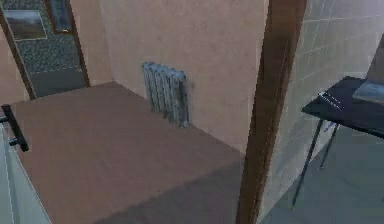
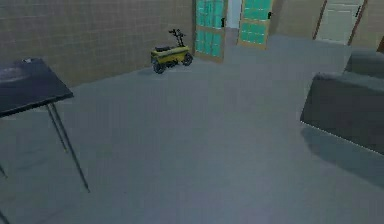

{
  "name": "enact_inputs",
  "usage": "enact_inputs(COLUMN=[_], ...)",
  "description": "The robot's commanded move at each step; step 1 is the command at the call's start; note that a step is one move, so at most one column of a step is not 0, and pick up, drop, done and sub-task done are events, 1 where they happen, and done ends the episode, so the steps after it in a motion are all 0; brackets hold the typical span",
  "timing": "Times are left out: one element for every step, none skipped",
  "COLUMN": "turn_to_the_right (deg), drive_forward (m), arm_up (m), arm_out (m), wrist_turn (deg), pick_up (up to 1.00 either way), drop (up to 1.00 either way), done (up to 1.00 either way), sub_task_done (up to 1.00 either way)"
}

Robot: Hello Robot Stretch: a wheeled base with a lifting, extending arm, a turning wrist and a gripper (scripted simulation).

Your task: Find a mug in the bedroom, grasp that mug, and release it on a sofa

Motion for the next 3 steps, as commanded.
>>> enact_inputs(turn_to_the_right=[0.0,-36.0,0.0], drive_forward=[0.4,0.0,1.0], arm_up=[0.0,0.0,0.0], arm_out=[0.0,0.0,0.0], wrist_turn=[0.0,0.0,0.0], pick_up=[0.0,0.0,0.0], drop=[0.0,0.0,0.0], done=[0.0,0.0,0.0], sub_task_done=[0.0,0.0,0.0])
